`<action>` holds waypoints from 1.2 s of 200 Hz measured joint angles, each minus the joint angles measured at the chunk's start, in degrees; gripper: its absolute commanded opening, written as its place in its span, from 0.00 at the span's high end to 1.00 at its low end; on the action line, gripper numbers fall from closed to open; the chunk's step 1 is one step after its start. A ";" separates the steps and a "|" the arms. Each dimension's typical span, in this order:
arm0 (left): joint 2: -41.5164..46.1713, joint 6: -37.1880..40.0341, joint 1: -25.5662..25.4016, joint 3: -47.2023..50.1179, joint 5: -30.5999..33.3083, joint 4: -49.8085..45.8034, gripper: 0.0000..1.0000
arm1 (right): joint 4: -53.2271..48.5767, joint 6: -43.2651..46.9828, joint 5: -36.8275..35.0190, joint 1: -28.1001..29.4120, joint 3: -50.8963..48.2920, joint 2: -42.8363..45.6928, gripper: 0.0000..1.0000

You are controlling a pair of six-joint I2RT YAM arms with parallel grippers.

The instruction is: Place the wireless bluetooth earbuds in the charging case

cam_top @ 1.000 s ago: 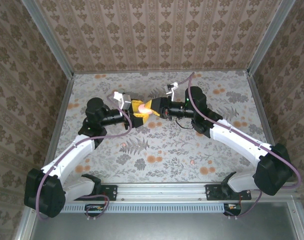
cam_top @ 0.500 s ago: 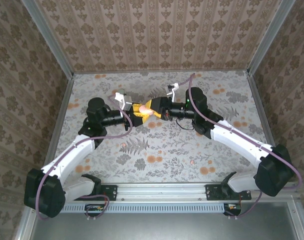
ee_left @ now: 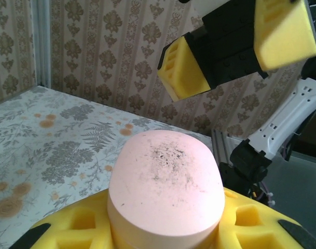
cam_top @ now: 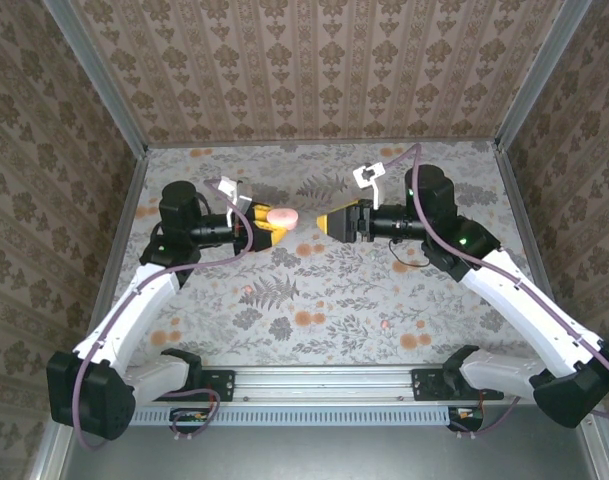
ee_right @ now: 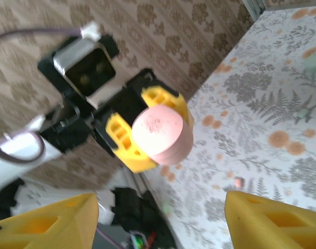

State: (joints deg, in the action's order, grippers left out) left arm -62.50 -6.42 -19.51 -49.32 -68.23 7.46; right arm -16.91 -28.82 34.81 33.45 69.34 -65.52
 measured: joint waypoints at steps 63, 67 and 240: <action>0.00 0.98 0.11 -0.26 -2.12 -3.91 0.82 | -10.78 15.23 -1.79 4.11 1.73 -4.74 0.29; 0.00 1.07 0.11 -0.26 -2.14 -4.15 0.82 | -10.73 15.41 -1.75 4.11 1.77 -5.07 0.29; -1.42 5.09 -1.40 -1.79 -2.45 -9.03 0.86 | -7.08 12.09 1.84 3.80 8.11 -14.95 0.29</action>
State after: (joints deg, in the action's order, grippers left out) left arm -63.92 -1.32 -20.91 -51.11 -70.67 -1.56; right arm -23.99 -16.73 36.64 37.26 77.45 -80.47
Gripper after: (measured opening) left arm 0.332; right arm 0.711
